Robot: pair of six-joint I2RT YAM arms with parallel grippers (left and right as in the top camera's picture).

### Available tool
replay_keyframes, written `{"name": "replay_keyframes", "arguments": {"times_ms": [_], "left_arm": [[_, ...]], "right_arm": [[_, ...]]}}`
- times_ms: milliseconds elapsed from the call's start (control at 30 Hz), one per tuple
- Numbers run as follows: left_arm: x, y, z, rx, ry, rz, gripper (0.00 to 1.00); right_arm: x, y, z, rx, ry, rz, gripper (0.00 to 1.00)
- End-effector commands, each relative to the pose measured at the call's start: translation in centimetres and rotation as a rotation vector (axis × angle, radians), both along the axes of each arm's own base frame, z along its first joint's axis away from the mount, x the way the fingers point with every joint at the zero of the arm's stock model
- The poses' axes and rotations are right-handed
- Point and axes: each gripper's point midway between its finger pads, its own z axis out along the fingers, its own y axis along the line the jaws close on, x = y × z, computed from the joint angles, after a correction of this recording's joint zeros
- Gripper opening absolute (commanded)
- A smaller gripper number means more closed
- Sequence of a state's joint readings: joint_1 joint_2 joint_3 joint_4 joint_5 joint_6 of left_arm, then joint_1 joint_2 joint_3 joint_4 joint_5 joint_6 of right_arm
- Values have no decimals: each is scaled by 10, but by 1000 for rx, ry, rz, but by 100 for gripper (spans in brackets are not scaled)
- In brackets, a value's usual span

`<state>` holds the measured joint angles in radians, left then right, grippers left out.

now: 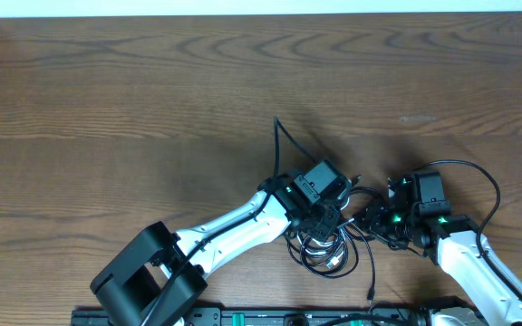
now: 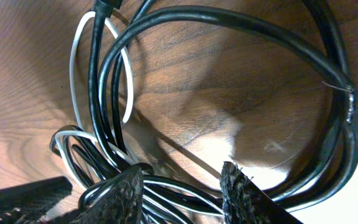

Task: Untangle cables

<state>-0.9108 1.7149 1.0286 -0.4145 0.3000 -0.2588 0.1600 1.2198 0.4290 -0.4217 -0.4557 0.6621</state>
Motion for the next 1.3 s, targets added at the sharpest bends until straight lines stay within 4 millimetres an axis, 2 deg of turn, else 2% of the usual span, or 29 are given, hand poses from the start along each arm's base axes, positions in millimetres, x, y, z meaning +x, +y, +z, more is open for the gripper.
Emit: {"name": "replay_keyframes", "arguments": {"times_ms": [0, 167, 367, 633, 700, 800, 1067, 1167, 1267], "left_arm": [[9, 8, -8, 44, -33, 31, 24], [7, 7, -9, 48, -33, 26, 24], [-6, 4, -13, 55, -29, -6, 24], [-7, 12, -29, 110, -66, 0, 24], [-7, 12, -29, 108, -67, 0, 15], [-5, 9, -28, 96, -75, 1, 10], [0, 4, -12, 55, -105, 4, 7], [4, 2, -1, 30, -123, 9, 8], [8, 3, 9, 10, -143, 10, 8]], "right_arm": [[-2, 2, -1, -2, -1, 15, 38], [-2, 2, -1, -2, -1, 15, 38], [-2, 2, -1, -3, -2, 14, 38], [-2, 2, -1, -3, -2, 14, 38], [-2, 2, -1, -3, -2, 14, 38], [-3, 2, -1, -3, -1, 14, 38], [0, 2, 1, -2, -15, 23, 38], [6, 8, 14, 32, -78, 94, 40], [12, 8, 25, 41, -111, 92, 40]]}}
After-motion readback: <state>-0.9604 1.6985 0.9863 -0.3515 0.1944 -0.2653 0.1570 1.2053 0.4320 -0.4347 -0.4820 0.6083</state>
